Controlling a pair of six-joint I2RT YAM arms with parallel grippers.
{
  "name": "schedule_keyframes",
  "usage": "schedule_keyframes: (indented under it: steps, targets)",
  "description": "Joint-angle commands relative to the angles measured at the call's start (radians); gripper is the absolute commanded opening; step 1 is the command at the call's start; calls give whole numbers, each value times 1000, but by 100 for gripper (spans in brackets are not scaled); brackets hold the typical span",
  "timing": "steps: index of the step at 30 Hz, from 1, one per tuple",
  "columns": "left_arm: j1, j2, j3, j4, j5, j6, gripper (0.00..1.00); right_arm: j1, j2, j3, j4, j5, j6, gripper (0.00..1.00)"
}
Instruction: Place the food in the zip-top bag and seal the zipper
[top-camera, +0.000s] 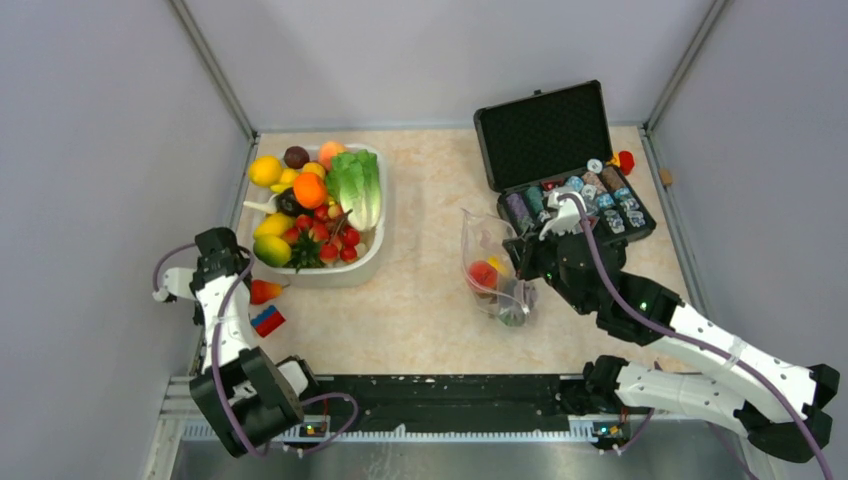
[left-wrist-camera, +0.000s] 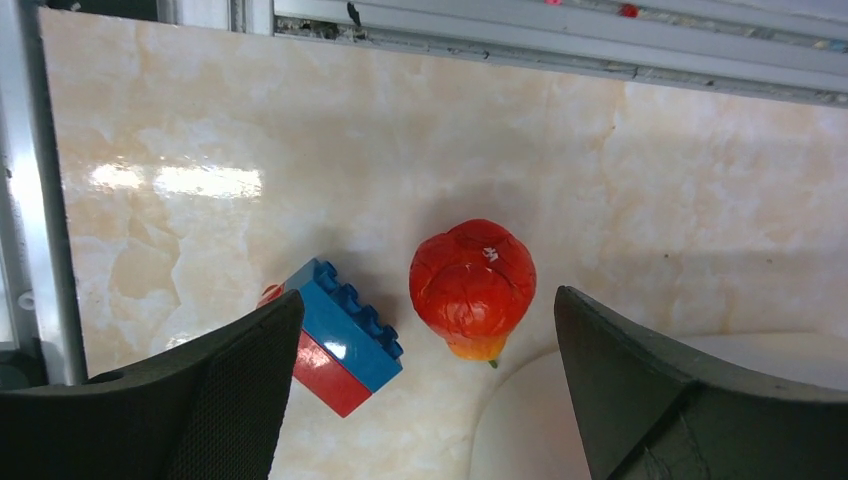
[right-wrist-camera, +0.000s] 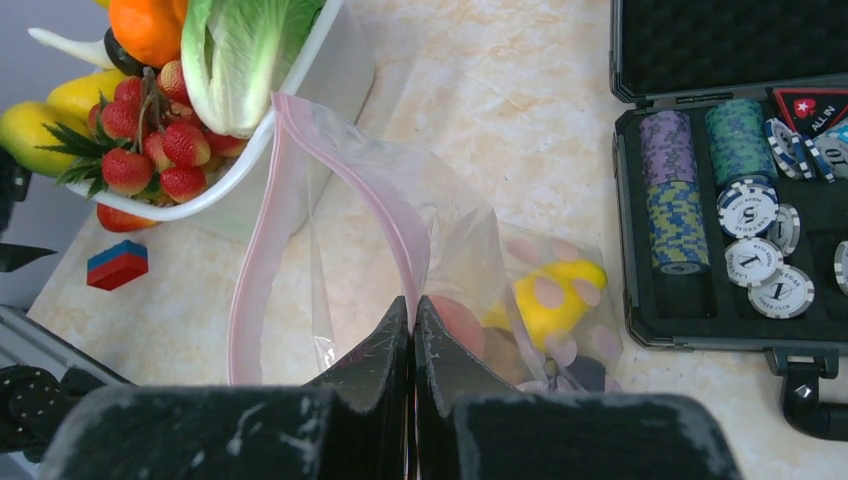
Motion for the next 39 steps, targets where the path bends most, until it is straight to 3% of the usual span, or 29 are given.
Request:
schedule_keyframes:
  steps: [1,6,13,21,26,31,35,37,39]
  targets:
    - [8,59,-34,118,31,-10,93,-9,2,59,15,1,30,1]
    - [9,94,-58,267,158,78,92,-9,18,64,11,7,40,0]
    - [13,118,-80,310,155,101,83,-9,26,66,20,6,47,0]
    - [18,171,-97,346,210,121,85,-10,32,73,22,1,43,0]
    - [18,166,-131,371,185,116,80,-9,32,73,20,1,45,0]
    - [18,197,-143,400,192,114,71,-10,33,74,27,-2,43,0]
    - [18,195,-152,406,196,110,55,-9,35,76,27,-5,40,0]
    - [19,169,-149,401,191,112,41,-9,34,76,27,-5,39,0]
    - [18,137,-122,370,193,118,38,-9,33,74,28,-5,39,0]
